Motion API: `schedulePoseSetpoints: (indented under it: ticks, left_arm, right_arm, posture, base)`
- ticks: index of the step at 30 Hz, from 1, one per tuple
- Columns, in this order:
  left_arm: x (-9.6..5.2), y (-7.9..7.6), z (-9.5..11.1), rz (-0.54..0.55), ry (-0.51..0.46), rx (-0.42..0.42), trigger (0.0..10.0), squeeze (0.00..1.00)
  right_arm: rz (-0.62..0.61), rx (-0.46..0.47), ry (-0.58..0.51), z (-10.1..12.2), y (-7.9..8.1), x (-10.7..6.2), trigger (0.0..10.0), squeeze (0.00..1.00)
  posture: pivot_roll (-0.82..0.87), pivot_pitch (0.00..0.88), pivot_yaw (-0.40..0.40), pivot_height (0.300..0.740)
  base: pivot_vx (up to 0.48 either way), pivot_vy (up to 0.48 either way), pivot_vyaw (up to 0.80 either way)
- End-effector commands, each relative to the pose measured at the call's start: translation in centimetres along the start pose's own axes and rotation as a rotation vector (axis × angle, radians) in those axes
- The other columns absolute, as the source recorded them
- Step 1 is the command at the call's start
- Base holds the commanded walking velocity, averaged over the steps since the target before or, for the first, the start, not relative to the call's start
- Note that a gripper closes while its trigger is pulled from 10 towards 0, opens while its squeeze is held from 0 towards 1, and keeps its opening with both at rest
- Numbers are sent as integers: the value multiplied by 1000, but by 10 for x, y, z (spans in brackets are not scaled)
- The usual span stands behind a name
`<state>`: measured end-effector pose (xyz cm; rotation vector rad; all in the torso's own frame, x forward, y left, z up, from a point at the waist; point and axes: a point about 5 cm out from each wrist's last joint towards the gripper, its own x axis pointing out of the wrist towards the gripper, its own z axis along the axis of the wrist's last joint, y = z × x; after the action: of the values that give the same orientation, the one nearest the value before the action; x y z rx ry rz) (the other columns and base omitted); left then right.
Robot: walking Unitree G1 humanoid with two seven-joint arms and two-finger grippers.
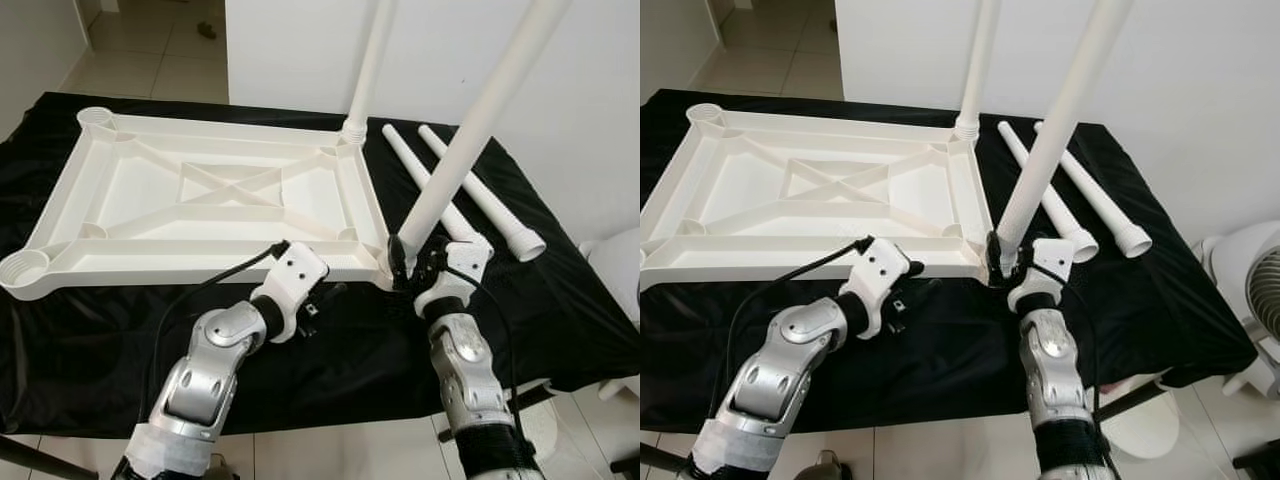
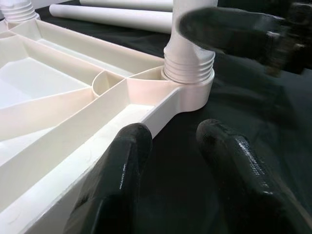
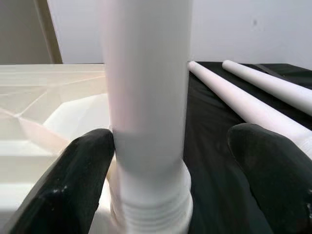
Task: Building children table
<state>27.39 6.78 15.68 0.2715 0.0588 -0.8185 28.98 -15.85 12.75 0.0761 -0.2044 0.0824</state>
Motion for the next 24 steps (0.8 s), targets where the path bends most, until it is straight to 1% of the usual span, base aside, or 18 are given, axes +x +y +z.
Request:
schedulePoseSetpoints:
  ticks: [1, 3, 6, 9, 11, 12, 16, 17, 19, 20, 21, 22, 23, 24]
  left_arm:
    - [3, 4, -1, 82, 7, 14, 10000, 0]
    - [6, 8, -1, 104, 16, 28, 10000, 0]
    - [10, 16, -4, 144, 49, 48, 10000, 0]
    - [11, 20, -4, 164, 58, 52, 10000, 0]
    - [13, 30, -6, 208, 83, 69, 10000, 0]
    - [15, 38, -7, 246, 98, 77, 10000, 0]
    - [16, 43, -8, 263, 111, 74, 10000, 0]
    - [17, 47, -9, 273, 119, 83, 10000, 1000]
    - [17, 49, -9, 280, 124, 91, 10000, 1000]
    - [18, 53, -10, 297, 140, 120, 10000, 1000]
    - [18, 53, -10, 297, 140, 120, 10000, 1000]
    - [19, 55, -10, 305, 153, 143, 10000, 1000]
    - [19, 57, -12, 296, 167, 161, 10000, 176]
    - [19, 57, -12, 296, 167, 161, 10000, 176]
  right_arm:
    - [-4, -10, 16, -1, -6, -5, 10000, 0]
    - [-9, -19, 32, -2, -9, -14, 10000, 0]
    - [4, 4, 56, -5, -9, -25, 10000, 0]
    - [15, 15, 64, -6, -8, -28, 10000, 0]
    - [84, 53, 95, -8, -5, -37, 10000, 0]
    - [115, 54, 111, -8, -4, -41, 10000, 0]
    - [114, 49, 115, -7, -4, -42, 10000, 0]
    - [117, 48, 117, -7, -3, -42, 10000, 0]
    - [120, 49, 118, -6, -3, -43, 10000, 0]
    - [127, 47, 119, -6, 0, -44, 10000, 0]
    - [127, 47, 119, -6, 0, -44, 10000, 0]
    - [133, 52, 122, -5, 1, -44, 10000, 0]
    - [140, 55, 125, -5, 3, -45, 10000, 0]
    - [140, 55, 125, -5, 3, -45, 10000, 0]
  posture:
    - [72, 45, -88, 740]
    - [66, 48, -83, 740]
    - [55, 54, -72, 740]
    - [55, 54, -72, 740]
    - [41, 61, -58, 740]
    - [36, 62, -53, 740]
    - [29, 63, -47, 740]
    - [26, 64, -42, 740]
    - [26, 64, -42, 740]
    - [26, 65, -36, 740]
    - [26, 65, -36, 740]
    - [27, 65, -35, 740]
    - [26, 65, -31, 740]
    - [26, 65, -31, 740]
  base:
    - [0, 0, 0]
    - [0, 0, 0]
    - [0, 0, 0]
    - [0, 0, 0]
    - [0, 0, 0]
    - [0, 0, 0]
    - [0, 0, 0]
    - [0, 0, 0]
    - [0, 0, 0]
    - [0, 0, 0]
    - [0, 0, 0]
    - [0, 0, 0]
    - [0, 0, 0]
    - [0, 0, 0]
